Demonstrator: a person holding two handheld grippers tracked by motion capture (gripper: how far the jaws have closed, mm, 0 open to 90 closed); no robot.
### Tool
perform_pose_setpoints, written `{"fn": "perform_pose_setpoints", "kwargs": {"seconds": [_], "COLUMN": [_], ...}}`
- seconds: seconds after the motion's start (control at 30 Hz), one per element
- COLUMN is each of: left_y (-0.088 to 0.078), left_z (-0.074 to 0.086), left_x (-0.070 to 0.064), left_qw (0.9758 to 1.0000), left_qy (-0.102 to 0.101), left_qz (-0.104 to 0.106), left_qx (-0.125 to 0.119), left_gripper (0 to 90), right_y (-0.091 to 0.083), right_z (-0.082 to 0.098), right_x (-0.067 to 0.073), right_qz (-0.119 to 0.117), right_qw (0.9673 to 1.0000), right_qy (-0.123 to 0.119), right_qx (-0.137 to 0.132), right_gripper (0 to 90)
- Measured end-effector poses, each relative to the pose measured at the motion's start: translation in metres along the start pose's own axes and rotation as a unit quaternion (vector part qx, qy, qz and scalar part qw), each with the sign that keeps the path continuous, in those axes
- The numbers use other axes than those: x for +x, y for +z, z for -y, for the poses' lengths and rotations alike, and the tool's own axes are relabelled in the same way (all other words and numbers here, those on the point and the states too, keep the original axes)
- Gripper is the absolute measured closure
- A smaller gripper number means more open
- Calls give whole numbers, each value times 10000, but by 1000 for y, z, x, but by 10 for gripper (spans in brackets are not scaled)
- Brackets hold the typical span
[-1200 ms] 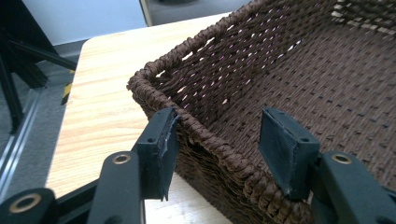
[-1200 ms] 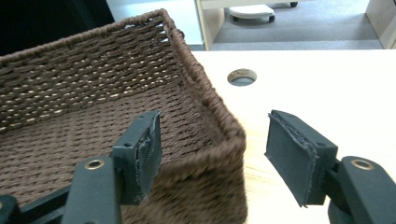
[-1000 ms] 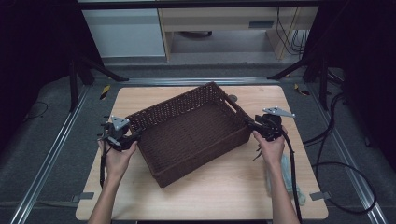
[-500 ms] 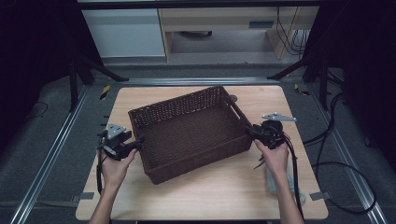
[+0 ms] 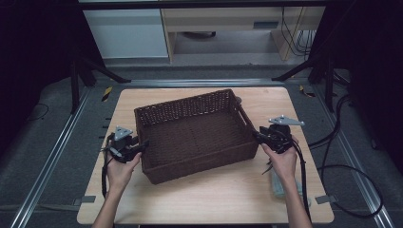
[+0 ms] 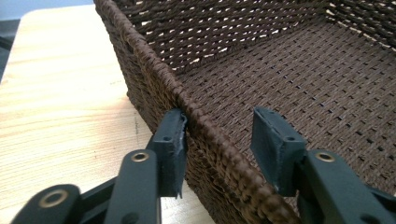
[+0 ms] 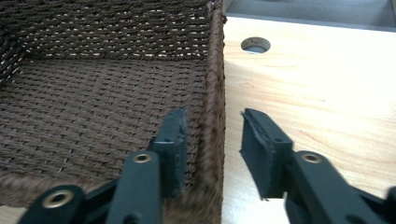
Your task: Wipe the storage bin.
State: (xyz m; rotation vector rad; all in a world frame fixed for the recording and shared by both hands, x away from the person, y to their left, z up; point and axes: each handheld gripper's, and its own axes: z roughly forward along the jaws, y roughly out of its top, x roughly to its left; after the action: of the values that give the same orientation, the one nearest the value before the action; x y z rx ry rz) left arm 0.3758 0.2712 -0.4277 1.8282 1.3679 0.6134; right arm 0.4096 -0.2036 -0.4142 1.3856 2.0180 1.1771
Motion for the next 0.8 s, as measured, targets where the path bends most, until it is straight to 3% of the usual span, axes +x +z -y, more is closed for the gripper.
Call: {"fn": "perform_pose_setpoints", "kwargs": {"seconds": [0.17, 0.23, 0.33, 0.53, 0.67, 0.8], "left_y": [2, 1, -2, -13, -12, -8], "left_z": [-5, -4, -2, 2, 4, 6], "left_x": [4, 3, 2, -1, -2, 1], "left_qw": [10000, 10000, 10000, 9999, 9996, 9996], "left_qy": [17, 32, -16, 105, 229, 132], "left_qz": [6, 23, 48, 114, 121, 170], "left_qx": [82, 67, -18, -39, 61, 168], "left_gripper": [591, 576, 496, 457, 491, 573], "right_y": [4, 3, 1, -11, -17, -15], "right_z": [0, 0, 2, 14, 19, 15], "right_x": [0, 5, 8, 16, 19, 19], "right_qz": [-232, -89, -15, -84, -144, -181], "right_qw": [9997, 9996, 9995, 9994, 9994, 9993], "right_qy": [-61, -232, -286, -284, -296, -314], "right_qx": [57, 92, 130, 155, 138, 125], "right_gripper": [796, 804, 803, 765, 743, 657]}}
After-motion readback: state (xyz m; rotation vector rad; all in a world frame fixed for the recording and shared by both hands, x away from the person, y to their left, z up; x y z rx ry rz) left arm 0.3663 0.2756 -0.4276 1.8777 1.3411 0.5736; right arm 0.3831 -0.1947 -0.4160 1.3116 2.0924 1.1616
